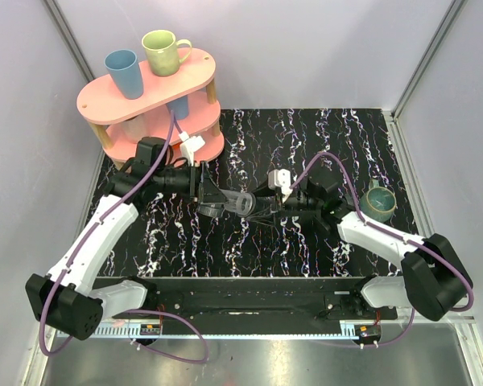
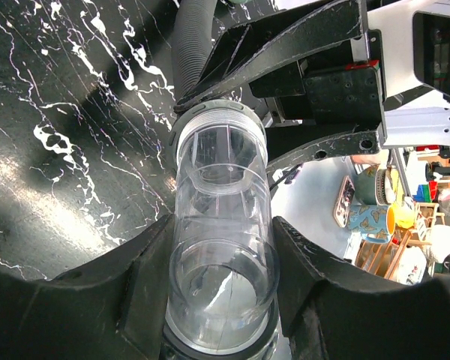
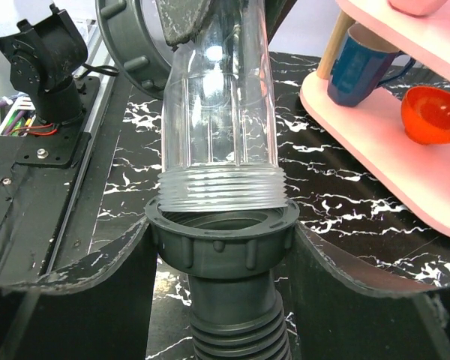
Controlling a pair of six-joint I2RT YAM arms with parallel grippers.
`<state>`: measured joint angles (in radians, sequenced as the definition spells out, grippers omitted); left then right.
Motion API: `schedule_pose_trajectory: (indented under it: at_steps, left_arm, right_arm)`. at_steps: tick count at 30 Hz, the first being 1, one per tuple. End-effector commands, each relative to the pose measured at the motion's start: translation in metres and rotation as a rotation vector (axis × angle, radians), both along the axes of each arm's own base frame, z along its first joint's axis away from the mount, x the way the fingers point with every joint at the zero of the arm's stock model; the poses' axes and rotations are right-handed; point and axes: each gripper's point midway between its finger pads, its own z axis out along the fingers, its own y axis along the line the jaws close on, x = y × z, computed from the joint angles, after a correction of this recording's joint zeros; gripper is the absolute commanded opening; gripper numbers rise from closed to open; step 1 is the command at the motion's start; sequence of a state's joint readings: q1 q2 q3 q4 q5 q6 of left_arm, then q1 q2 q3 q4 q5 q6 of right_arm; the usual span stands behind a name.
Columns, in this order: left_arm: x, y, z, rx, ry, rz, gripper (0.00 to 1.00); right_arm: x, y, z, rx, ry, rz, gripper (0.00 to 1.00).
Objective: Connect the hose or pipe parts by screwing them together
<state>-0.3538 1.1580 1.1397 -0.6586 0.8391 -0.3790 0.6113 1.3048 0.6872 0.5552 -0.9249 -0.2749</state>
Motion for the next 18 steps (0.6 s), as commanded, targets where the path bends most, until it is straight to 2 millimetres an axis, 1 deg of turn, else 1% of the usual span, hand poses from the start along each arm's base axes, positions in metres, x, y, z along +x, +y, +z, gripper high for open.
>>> schedule_pose_trajectory:
  at_steps: [1,3,4,6,7,8,9,10,12,13,14,15,18]
  left_arm:
    - [0.013,0.008,-0.032,0.106,0.004,0.058,0.00]
    - [0.012,0.007,-0.034,0.101,0.001,0.054,0.00]
    - [0.012,0.006,-0.034,0.101,-0.002,0.055,0.00]
    - [0.012,0.006,-0.037,0.102,0.008,0.054,0.00]
    - [0.012,0.005,-0.039,0.106,0.017,0.054,0.00]
    - [0.012,0.004,-0.040,0.106,0.019,0.052,0.00]
    - [0.012,0.004,-0.041,0.109,0.028,0.055,0.00]
    - [0.013,0.003,-0.042,0.110,0.035,0.059,0.00]
    - [0.013,0.003,-0.043,0.118,0.050,0.069,0.00]
    - [0.014,0.003,-0.044,0.125,0.059,0.074,0.00]
    - [0.014,0.004,-0.046,0.137,0.072,0.081,0.00]
    - [0.016,0.004,-0.044,0.143,0.072,0.089,0.00]
    - [0.017,0.007,-0.048,0.176,0.099,0.105,0.00]
  right_arm:
    - [-0.012,0.009,0.050,0.121,-0.143,0.041,0.39]
    - [-0.010,0.010,0.048,0.115,-0.142,0.029,0.40]
    - [-0.011,0.011,0.044,0.103,-0.131,0.032,0.35]
    - [-0.007,0.014,0.046,0.086,-0.160,0.020,0.24]
    - [-0.008,0.015,0.038,0.048,-0.137,0.020,0.24]
    - [-0.004,0.017,0.044,0.042,-0.153,0.004,0.24]
    - [-0.003,0.018,0.044,0.027,-0.181,0.001,0.24]
    - [-0.001,0.017,0.037,-0.006,-0.164,-0.008,0.24]
    - [0.003,0.019,0.044,-0.018,-0.200,-0.027,0.23]
    - [0.003,0.019,0.040,-0.040,-0.189,-0.030,0.22]
    - [0.007,0.020,0.045,-0.041,-0.199,-0.047,0.22]
    - [0.009,0.020,0.046,-0.044,-0.208,-0.057,0.22]
    - [0.012,0.021,0.047,-0.053,-0.211,-0.066,0.25]
